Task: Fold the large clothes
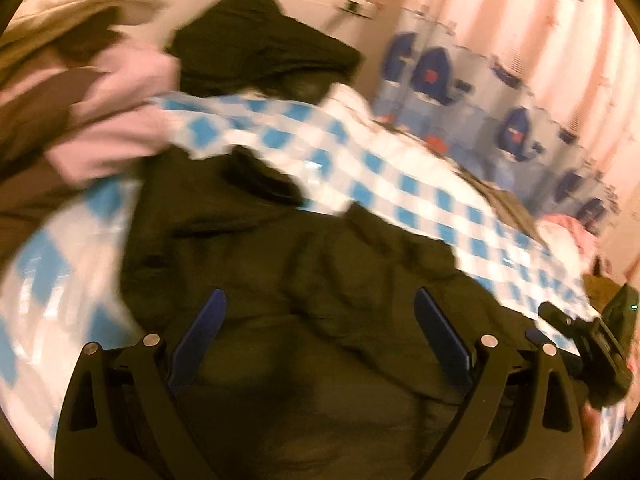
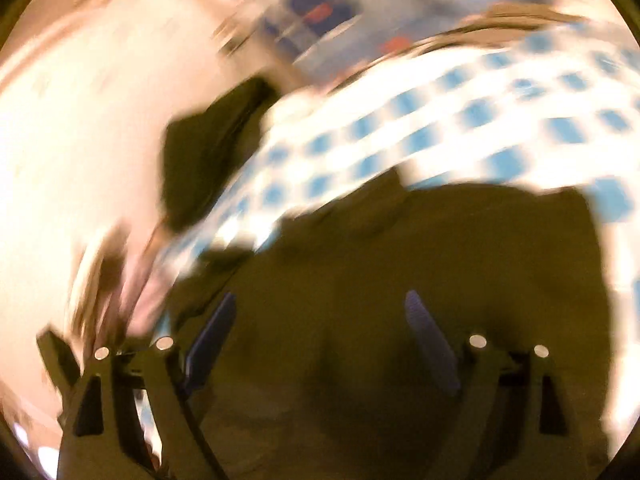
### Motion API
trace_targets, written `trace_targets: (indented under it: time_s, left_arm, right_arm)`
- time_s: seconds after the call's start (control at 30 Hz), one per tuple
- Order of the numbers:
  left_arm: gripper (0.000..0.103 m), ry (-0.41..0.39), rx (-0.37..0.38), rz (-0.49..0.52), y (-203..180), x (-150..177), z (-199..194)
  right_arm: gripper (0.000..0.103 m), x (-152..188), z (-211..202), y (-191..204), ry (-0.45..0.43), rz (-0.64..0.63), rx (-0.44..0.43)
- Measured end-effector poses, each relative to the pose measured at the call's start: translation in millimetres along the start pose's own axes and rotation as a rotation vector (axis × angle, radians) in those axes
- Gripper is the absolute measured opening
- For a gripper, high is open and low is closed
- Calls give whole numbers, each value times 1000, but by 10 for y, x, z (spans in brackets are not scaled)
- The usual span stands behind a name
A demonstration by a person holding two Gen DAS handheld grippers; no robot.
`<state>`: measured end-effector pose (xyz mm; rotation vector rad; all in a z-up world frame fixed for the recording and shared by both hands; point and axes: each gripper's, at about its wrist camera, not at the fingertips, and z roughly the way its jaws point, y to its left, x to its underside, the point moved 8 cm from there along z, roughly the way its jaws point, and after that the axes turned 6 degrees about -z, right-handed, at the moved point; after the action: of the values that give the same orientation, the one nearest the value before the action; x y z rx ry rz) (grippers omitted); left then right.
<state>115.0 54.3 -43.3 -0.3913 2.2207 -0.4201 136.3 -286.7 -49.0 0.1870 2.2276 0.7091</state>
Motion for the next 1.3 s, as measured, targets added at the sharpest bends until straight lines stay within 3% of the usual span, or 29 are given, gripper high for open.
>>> trace_targets:
  time_s: [0.17, 0.27, 0.33, 0.4, 0.5, 0.57, 0.63, 0.67, 0.7, 0.77, 0.87, 0.93, 1.03, 1.07, 1.17, 1.23, 1.3]
  left_arm:
    - [91, 79, 105, 113, -653, 91, 589]
    - [91, 164, 23, 157, -707, 274, 1102]
    - [91, 252, -108, 166, -503, 468, 1444]
    - [91, 332, -131, 168, -353, 698, 1668]
    - [91, 311, -184, 260, -387, 792, 1682]
    - [91, 307, -196, 275, -387, 802, 1672]
    - [91, 302, -192, 277, -390, 810, 1628]
    - [91, 296, -188, 275, -390, 813, 1602]
    - [91, 292, -185, 274, -392, 817, 1577]
    - [91, 290, -173, 273, -375, 745, 1513]
    - [91, 266, -145, 287, -397, 626, 1283]
    - [91, 209, -141, 319, -382, 457, 1093]
    - [91, 113, -161, 375, -213, -12, 846]
    - [91, 109, -148, 341, -112, -180, 815]
    - [91, 212, 46, -36, 335, -721, 873]
    - [91, 269, 106, -241, 587, -951, 1019]
    - [91, 278, 86, -274, 702, -1069, 1158]
  right_arm:
    - [83, -85, -182, -914, -35, 176, 64]
    - [83, 74, -22, -1194, 4, 224, 62]
    - [83, 211, 116, -1339, 40, 229, 86]
    - [83, 318, 234, -1434, 70, 215, 88]
    - [83, 325, 221, -1376, 98, 181, 126]
    - [83, 253, 26, -1253, 20, 147, 149]
    - [84, 211, -185, -1050, -72, 87, 104]
    - [90, 246, -200, -1023, -71, 69, 124]
    - [93, 335, -132, -1054, -30, 62, 160]
    - [96, 650, 228, -1198, 168, 66, 184]
    - [96, 640, 220, -1186, 161, 68, 203]
    - [96, 586, 68, -1138, 95, 95, 233]
    - [96, 471, -170, -872, -20, 47, 209]
    - [96, 427, -222, -738, -60, 26, 178]
    - [96, 349, -185, -477, -131, 34, 55]
    - [96, 367, -47, -401, -150, 38, 19]
    - [96, 462, 122, -391, -137, 32, 25]
